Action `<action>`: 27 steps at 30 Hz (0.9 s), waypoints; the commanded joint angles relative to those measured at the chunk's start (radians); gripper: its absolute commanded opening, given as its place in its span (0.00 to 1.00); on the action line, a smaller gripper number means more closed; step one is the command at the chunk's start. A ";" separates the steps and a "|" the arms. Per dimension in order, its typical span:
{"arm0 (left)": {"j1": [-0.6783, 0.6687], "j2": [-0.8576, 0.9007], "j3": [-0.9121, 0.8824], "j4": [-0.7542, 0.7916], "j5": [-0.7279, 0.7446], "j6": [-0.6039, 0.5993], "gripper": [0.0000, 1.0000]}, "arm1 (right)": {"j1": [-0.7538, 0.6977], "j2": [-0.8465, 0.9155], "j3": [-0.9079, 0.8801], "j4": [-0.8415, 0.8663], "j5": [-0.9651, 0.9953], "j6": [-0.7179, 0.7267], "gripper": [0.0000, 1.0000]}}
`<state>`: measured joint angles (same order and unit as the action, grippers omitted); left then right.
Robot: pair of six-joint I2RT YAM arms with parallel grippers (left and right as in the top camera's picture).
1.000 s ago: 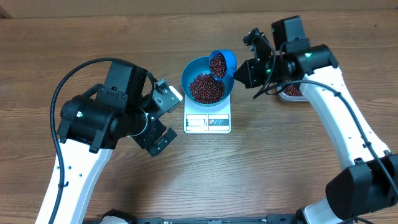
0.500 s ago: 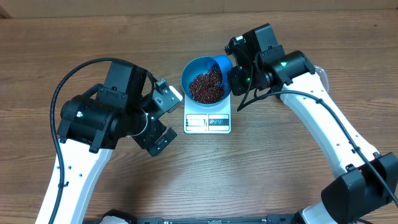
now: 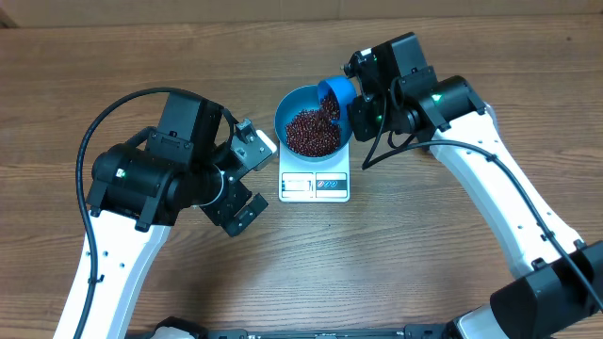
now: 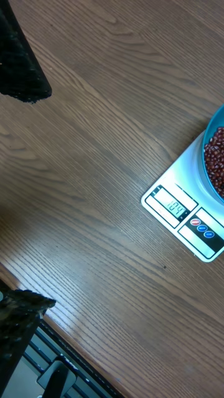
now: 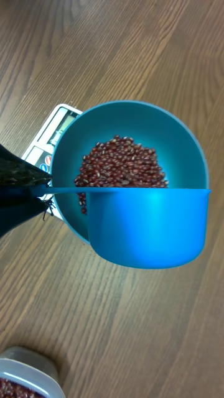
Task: Scoop item into bowl and weigh 150g on scale
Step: 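Tip the scoop over the teal bowl to pour beans in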
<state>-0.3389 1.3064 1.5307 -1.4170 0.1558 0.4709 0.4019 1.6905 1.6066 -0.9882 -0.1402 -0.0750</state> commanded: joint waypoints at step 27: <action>-0.002 -0.011 0.021 0.001 0.001 0.000 1.00 | 0.038 -0.050 0.061 -0.010 0.036 0.022 0.04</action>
<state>-0.3389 1.3064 1.5307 -1.4174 0.1558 0.4709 0.4232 1.6855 1.6257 -1.0065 -0.1223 -0.0559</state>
